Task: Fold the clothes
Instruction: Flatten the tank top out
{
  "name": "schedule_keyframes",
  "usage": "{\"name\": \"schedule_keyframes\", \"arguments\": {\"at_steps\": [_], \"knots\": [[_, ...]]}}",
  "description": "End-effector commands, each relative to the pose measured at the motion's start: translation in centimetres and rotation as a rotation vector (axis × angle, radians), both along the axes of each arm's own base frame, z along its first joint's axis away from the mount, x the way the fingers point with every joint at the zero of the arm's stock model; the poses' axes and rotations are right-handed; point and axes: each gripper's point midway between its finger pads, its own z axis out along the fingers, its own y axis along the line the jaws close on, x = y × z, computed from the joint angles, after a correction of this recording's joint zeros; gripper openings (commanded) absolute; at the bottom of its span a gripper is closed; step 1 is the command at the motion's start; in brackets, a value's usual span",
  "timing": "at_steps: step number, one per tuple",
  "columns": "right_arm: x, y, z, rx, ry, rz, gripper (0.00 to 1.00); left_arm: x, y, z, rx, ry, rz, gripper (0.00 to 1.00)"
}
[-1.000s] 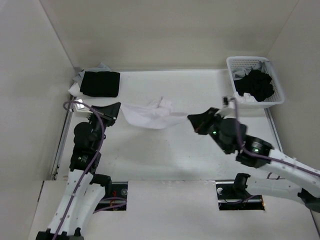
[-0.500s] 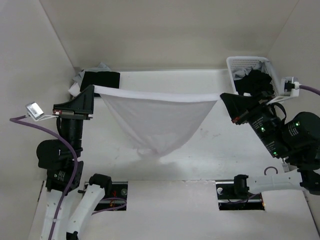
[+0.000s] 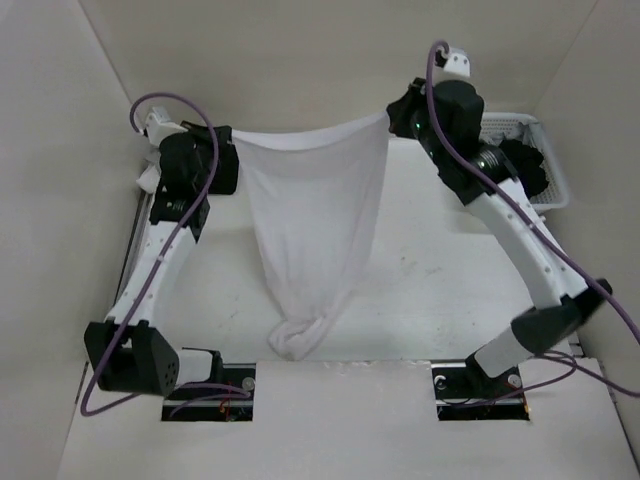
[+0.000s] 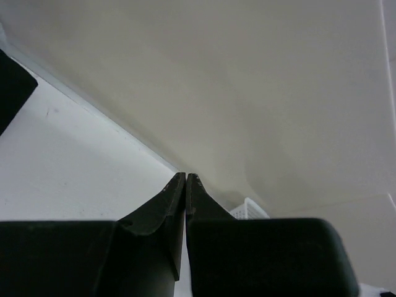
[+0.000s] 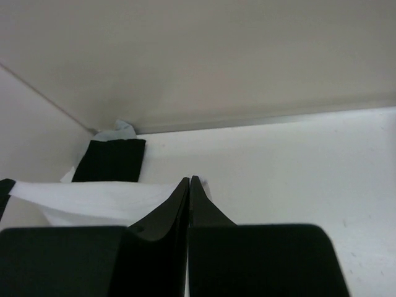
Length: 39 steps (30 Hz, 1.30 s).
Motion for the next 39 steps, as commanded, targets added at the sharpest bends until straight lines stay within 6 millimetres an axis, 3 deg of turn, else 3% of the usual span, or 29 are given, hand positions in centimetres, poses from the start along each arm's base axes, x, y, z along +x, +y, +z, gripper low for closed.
{"name": "schedule_keyframes", "arguments": {"at_steps": [1, 4, 9, 11, 15, 19, 23, 26, 30, 33, 36, 39], "knots": [[-0.3, 0.3, 10.2, 0.1, -0.197, 0.095, 0.0, -1.3, 0.8, 13.5, -0.028, -0.315, -0.002, 0.0], [0.1, 0.0, 13.7, 0.105, -0.252, 0.091, 0.0, -1.2, 1.8, 16.7, 0.001, -0.369, 0.019, 0.0], [-1.4, -0.6, 18.0, 0.115, -0.33, 0.099, 0.0, -2.4, 3.6, 19.4, 0.03, -0.424, 0.057, 0.0], [-2.2, -0.9, 17.9, 0.106, -0.322, 0.099, 0.0, -3.2, 3.8, 20.0, 0.043, -0.44, 0.063, 0.0], [-2.9, -1.9, 15.0, 0.069, -0.267, 0.072, 0.0, -4.6, 3.3, 18.4, 0.047, -0.426, 0.074, 0.01], [-4.6, -3.0, 9.5, 0.061, -0.206, 0.051, 0.01, -5.9, 2.3, 13.6, 0.035, -0.354, 0.06, 0.01], [-8.5, -2.5, -0.2, 0.06, -0.07, 0.092, 0.01, -9.4, 1.3, 4.9, 0.036, -0.243, 0.041, 0.01], [-12.7, -1.2, -8.8, 0.082, 0.054, 0.148, 0.01, -13.2, 1.5, -3.7, 0.059, -0.12, 0.034, 0.01], [-20.3, 1.4, -20.8, 0.141, 0.295, 0.283, 0.0, -18.9, 1.2, -15.1, 0.099, 0.134, -0.045, 0.01], [-25.7, 2.0, -27.4, 0.176, 0.469, 0.346, 0.0, -22.5, 1.1, -20.4, 0.097, 0.308, -0.082, 0.01], [-30.3, 1.9, -30.8, 0.206, 0.603, 0.383, 0.0, -24.4, 0.0, -20.2, 0.014, 0.327, -0.119, 0.01], [-32.7, 1.9, -31.2, 0.218, 0.647, 0.402, 0.0, -24.9, 0.8, -19.7, 0.009, 0.356, -0.07, 0.01]]}}
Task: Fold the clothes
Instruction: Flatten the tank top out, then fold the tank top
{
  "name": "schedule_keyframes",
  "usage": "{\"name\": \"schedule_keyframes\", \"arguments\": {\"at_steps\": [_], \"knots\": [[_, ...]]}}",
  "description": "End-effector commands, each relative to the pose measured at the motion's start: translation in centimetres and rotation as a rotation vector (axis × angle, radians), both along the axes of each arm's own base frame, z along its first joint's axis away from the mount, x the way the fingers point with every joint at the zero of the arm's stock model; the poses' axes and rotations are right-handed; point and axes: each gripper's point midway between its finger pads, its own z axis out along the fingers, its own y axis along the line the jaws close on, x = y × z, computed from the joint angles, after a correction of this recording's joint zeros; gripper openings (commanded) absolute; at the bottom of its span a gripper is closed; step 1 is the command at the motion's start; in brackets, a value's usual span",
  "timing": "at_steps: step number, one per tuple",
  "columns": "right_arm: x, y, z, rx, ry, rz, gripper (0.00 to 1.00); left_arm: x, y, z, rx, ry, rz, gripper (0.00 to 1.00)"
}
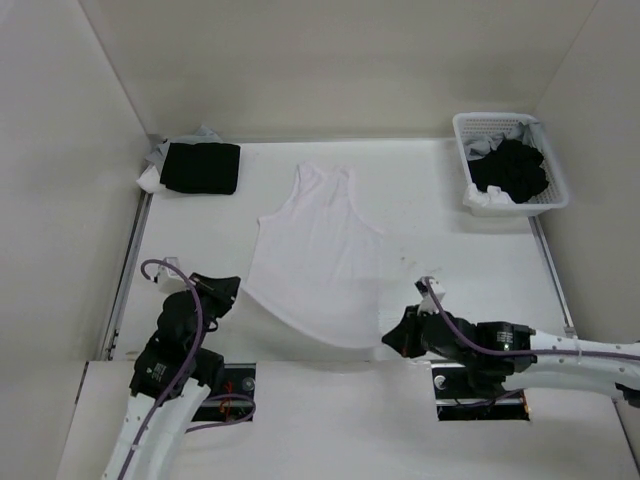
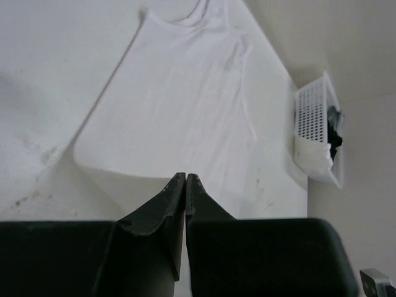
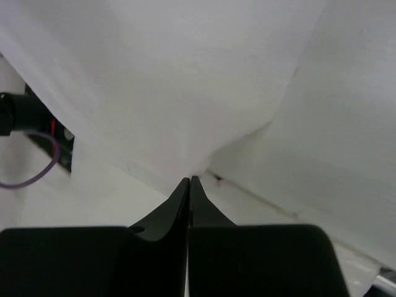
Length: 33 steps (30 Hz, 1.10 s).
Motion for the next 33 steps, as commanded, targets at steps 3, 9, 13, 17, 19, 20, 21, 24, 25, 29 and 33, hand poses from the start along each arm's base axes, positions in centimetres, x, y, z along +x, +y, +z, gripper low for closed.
{"name": "schedule_keyframes", "arguments": {"at_steps": [3, 9, 13, 17, 19, 20, 21, 24, 25, 29, 33], "knots": [[-0.3, 0.6, 3.0, 0.097, 0.04, -0.118, 0.0, -0.4, 1.4, 0.8, 0.003, 0.068, 0.09, 0.01], [10.3, -0.3, 8.5, 0.022, -0.184, -0.253, 0.0, 7.1, 0.1, 4.6, 0.044, -0.042, 0.119, 0.01], [19.8, -2.0, 11.1, 0.03, -0.244, -0.341, 0.0, 15.3, -0.4, 6.9, 0.049, -0.1, 0.174, 0.01], [27.3, -1.6, 12.3, 0.029, -0.266, -0.37, 0.0, 23.3, -0.8, 7.4, 0.067, -0.103, 0.193, 0.01], [31.2, -1.4, 12.1, 0.009, -0.263, -0.386, 0.0, 27.3, -1.5, 7.3, 0.075, -0.104, 0.186, 0.01], [33.2, -1.6, 11.8, -0.001, -0.254, -0.397, 0.0, 29.3, -1.9, 7.2, 0.08, -0.099, 0.173, 0.01], [35.1, -1.6, 11.4, -0.009, -0.246, -0.403, 0.0, 31.3, -2.2, 6.9, 0.086, -0.096, 0.163, 0.01], [40.7, -2.3, 9.9, -0.024, -0.217, -0.432, 0.0, 36.7, -3.1, 5.3, 0.103, -0.069, 0.149, 0.01], [42.3, -2.6, 9.6, -0.023, -0.212, -0.439, 0.0, 38.3, -3.1, 4.5, 0.112, -0.056, 0.154, 0.02], [48.0, -3.8, 6.9, -0.045, -0.174, -0.479, 0.03, 43.0, -2.6, 0.4, 0.122, 0.021, 0.178, 0.08], [50.7, -4.3, 6.0, -0.031, -0.171, -0.521, 0.34, 44.5, -1.3, -1.5, 0.123, 0.053, 0.198, 0.35]]}}
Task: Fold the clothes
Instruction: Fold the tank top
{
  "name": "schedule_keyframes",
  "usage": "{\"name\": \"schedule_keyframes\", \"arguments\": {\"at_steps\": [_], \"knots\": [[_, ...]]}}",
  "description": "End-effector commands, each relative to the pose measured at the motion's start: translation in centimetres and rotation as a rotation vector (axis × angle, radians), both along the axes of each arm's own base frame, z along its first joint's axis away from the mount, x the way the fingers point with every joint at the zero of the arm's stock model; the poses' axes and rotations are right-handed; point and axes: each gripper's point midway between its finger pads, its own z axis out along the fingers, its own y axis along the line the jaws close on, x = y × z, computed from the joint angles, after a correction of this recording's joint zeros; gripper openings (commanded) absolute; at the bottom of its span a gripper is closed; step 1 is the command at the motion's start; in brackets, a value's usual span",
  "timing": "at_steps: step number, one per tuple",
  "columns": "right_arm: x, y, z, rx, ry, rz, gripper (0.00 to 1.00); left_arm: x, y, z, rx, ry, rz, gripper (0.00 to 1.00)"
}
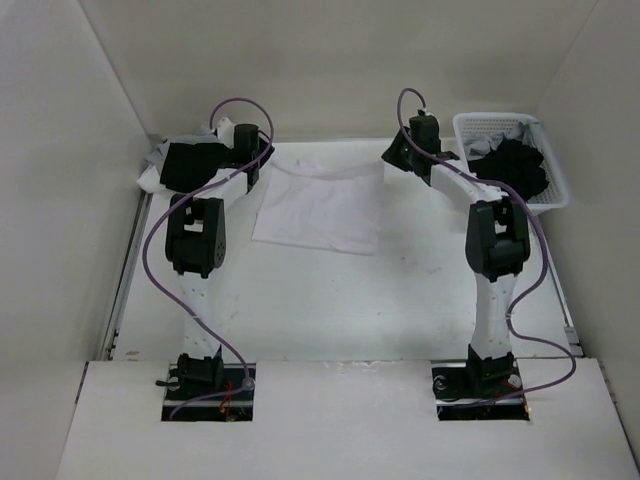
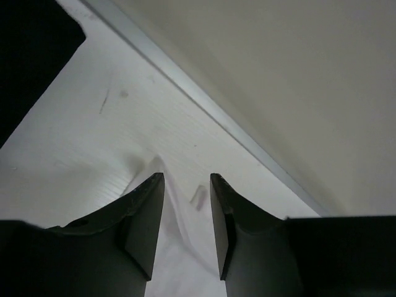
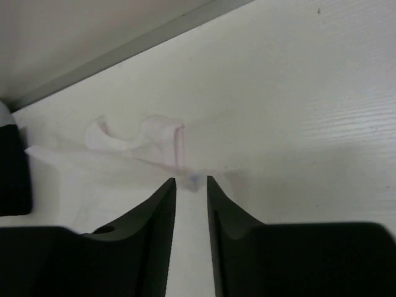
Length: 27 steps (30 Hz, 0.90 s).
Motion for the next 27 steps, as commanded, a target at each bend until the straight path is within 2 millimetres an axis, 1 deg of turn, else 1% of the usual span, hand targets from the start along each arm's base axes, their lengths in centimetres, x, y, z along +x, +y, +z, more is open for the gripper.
{"name": "schedule_keyframes", "arguments": {"at_steps": [1, 2, 3, 4, 5, 6, 7, 8, 9, 10, 11, 12, 14, 16, 17, 18, 21, 24, 26, 27], "knots": [[1.3, 0.3, 3.3, 0.028, -0.083, 0.003, 0.41, 0.6, 2.0, 3.6, 0.001, -0.058, 0.027, 0.39], [1.0, 0.5, 3.8, 0.032, -0.094, 0.005, 0.44, 0.1, 2.2, 4.4, 0.002, -0.074, 0.024, 0.42], [0.1, 0.3, 4.4, 0.031, -0.103, 0.008, 0.49, -1.2, 2.3, 5.5, 0.005, -0.096, 0.019, 0.42], [-0.7, 0.5, 4.7, 0.026, -0.107, 0.018, 0.51, -2.2, 2.3, 6.1, 0.011, -0.106, 0.015, 0.42], [-2.7, 1.3, 4.8, 0.021, -0.104, 0.038, 0.53, -3.9, 2.2, 6.4, 0.023, -0.116, 0.01, 0.42], [-4.0, 1.7, 4.6, 0.02, -0.099, 0.048, 0.53, -5.9, 2.1, 6.2, 0.025, -0.117, 0.004, 0.42], [-6.0, 2.4, 4.0, 0.016, -0.091, 0.064, 0.52, -8.0, 1.9, 5.5, 0.025, -0.112, -0.001, 0.42], [-8.1, 3.0, 3.1, 0.015, -0.082, 0.074, 0.43, -10.2, 1.8, 4.4, 0.021, -0.096, -0.005, 0.42], [-10.2, 3.5, 2.2, 0.019, -0.074, 0.079, 0.32, -12.3, 2.0, 3.1, 0.011, -0.074, -0.001, 0.42], [-12.0, 3.9, 1.4, 0.025, -0.068, 0.076, 0.18, -14.4, 2.0, 1.4, -0.006, -0.039, 0.003, 0.42], [-13.9, 3.9, 0.5, 0.031, -0.06, 0.071, 0.09, -16.4, 2.1, -0.1, -0.022, -0.013, 0.0, 0.42], [-15.4, 4.0, -0.3, 0.043, -0.051, 0.073, 0.05, -18.1, 2.1, -1.4, -0.023, 0.016, -0.008, 0.42], [-18.2, 4.2, -1.4, 0.06, -0.044, 0.091, 0.05, -21.1, 2.3, -3.8, -0.04, 0.067, -0.02, 0.41], [-20.2, 4.4, -2.4, 0.059, -0.032, 0.116, 0.13, -23.0, 2.2, -5.3, -0.048, 0.104, -0.05, 0.41], [-21.4, 4.3, -3.0, 0.053, -0.025, 0.119, 0.2, -23.9, 2.0, -6.1, -0.064, 0.126, -0.068, 0.41], [-22.1, 4.1, -3.5, 0.055, -0.02, 0.118, 0.24, -24.5, 2.0, -6.8, -0.081, 0.143, -0.083, 0.4], [-23.4, 3.6, -4.5, 0.069, -0.006, 0.112, 0.3, -25.8, 2.1, -8.4, -0.115, 0.191, -0.097, 0.4], [-24.3, 3.3, -5.4, 0.085, 0.007, 0.109, 0.32, -26.1, 2.7, -9.5, -0.142, 0.22, -0.081, 0.39], [-24.6, 3.4, -6.2, 0.092, 0.026, 0.105, 0.36, -25.5, 3.0, -9.8, -0.151, 0.214, -0.073, 0.39], [-24.6, 3.4, -6.6, 0.093, 0.034, 0.103, 0.38, -25.3, 3.1, -10.1, -0.155, 0.215, -0.064, 0.37]]}}
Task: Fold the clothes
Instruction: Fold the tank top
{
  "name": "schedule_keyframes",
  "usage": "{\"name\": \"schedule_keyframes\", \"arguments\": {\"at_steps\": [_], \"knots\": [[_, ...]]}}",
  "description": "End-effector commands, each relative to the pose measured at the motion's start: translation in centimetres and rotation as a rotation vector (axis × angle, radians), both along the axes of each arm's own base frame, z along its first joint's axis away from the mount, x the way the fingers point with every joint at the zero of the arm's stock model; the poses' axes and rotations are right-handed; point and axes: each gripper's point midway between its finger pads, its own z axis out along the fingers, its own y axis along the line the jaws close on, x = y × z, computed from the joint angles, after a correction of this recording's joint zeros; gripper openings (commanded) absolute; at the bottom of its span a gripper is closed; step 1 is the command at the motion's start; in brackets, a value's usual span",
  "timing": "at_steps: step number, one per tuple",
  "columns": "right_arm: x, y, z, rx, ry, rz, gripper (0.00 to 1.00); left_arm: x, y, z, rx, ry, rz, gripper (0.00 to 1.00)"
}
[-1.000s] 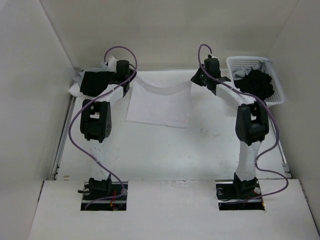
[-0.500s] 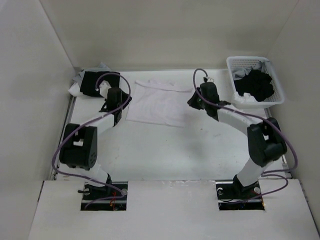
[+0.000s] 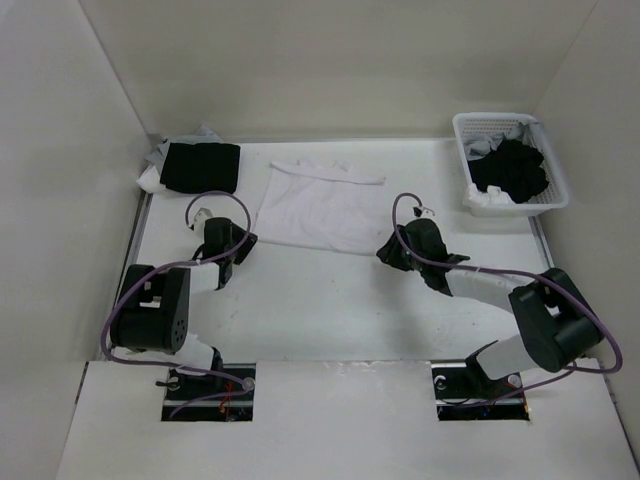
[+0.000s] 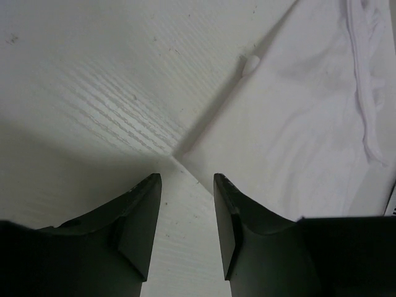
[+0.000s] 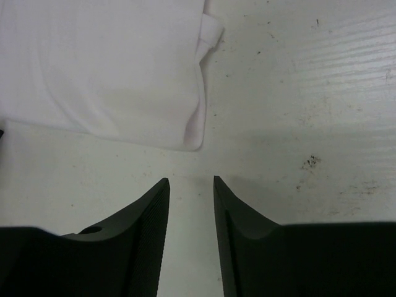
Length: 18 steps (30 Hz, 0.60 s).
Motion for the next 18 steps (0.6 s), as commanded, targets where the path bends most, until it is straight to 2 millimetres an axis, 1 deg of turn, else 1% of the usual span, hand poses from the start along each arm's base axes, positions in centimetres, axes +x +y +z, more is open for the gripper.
{"name": "schedule_keyframes", "arguments": {"at_steps": [1, 3, 5, 7, 9, 10, 13, 15, 18], "knots": [[1.5, 0.9, 1.8, 0.069, -0.079, -0.026, 0.41, 0.9, -0.3, -0.4, -0.051, -0.017, 0.002, 0.33], [1.6, 0.9, 1.0, 0.07, -0.056, -0.039, 0.44, 1.3, -0.4, -0.8, -0.066, -0.018, 0.012, 0.27], [1.8, 1.0, 0.1, 0.084, -0.034, -0.054, 0.46, 1.8, -0.6, -0.9, -0.088, -0.027, 0.019, 0.23], [2.2, 1.0, -0.3, 0.108, -0.021, -0.068, 0.46, 2.2, -0.7, -0.9, -0.104, -0.046, 0.026, 0.16], [2.4, 1.5, -0.6, 0.13, -0.001, -0.053, 0.47, 2.4, -0.6, -0.9, -0.12, -0.052, 0.037, 0.09], [2.5, 1.5, -0.8, 0.135, 0.01, -0.052, 0.47, 2.3, -0.6, -1.1, -0.123, -0.049, 0.039, 0.07], [2.8, 1.4, -1.5, 0.16, 0.037, -0.072, 0.47, 2.2, -0.3, -1.0, -0.121, -0.058, 0.053, 0.03], [3.0, 1.4, -1.7, 0.18, 0.04, -0.086, 0.46, 2.1, -0.1, -0.8, -0.124, -0.071, 0.068, 0.02], [3.0, 1.8, -2.1, 0.202, 0.053, -0.076, 0.46, 2.0, 0.4, -0.6, -0.13, -0.085, 0.09, 0.01]]}}
